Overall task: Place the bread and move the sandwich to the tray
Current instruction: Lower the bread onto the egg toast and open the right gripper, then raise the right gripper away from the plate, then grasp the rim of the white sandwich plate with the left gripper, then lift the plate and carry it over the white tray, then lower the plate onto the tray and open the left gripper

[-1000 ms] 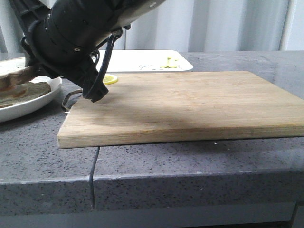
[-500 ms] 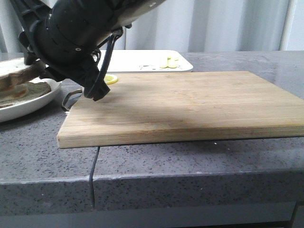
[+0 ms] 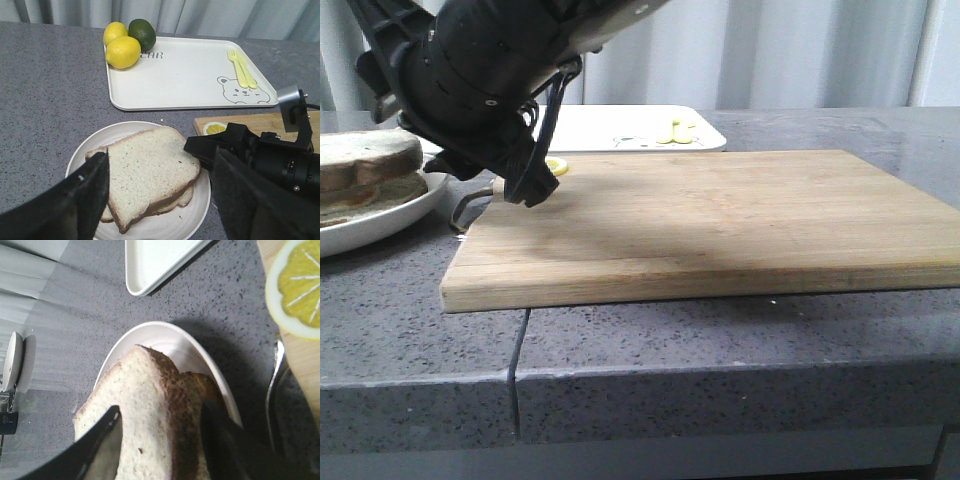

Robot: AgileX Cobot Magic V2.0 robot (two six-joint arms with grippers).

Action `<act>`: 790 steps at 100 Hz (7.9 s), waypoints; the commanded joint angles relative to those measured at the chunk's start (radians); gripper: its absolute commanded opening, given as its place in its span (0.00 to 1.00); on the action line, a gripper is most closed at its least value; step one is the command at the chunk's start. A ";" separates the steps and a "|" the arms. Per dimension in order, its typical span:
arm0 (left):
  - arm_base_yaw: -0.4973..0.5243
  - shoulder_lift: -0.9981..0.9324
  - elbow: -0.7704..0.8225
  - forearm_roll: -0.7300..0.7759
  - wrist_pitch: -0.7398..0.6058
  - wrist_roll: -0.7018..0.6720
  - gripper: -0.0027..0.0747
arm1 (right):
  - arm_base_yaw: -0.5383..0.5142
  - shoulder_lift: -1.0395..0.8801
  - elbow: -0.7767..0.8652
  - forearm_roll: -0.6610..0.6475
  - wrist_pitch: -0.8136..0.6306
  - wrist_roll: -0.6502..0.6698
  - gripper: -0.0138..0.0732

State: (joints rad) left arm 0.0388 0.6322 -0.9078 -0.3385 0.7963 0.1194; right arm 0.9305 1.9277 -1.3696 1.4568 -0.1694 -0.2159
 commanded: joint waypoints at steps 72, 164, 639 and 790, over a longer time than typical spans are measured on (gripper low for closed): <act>0.002 0.007 -0.035 -0.028 -0.075 0.003 0.58 | -0.035 -0.466 -0.026 -0.050 -0.071 -0.854 0.65; 0.002 0.007 0.021 0.032 -0.075 -0.005 0.58 | -0.035 -1.481 0.863 0.148 -0.500 -1.483 0.65; 0.110 0.843 -0.316 -0.502 -0.178 -0.145 0.01 | -0.035 -1.494 0.871 0.163 -0.498 -1.482 0.65; -0.051 1.502 -1.041 -0.532 0.000 -0.079 0.01 | -0.035 -1.494 0.871 0.167 -0.509 -1.482 0.65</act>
State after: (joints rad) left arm -0.0044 2.1958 -1.9090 -0.8024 0.8266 0.0444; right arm 0.8995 0.4312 -0.4731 1.6710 -0.6876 -1.6910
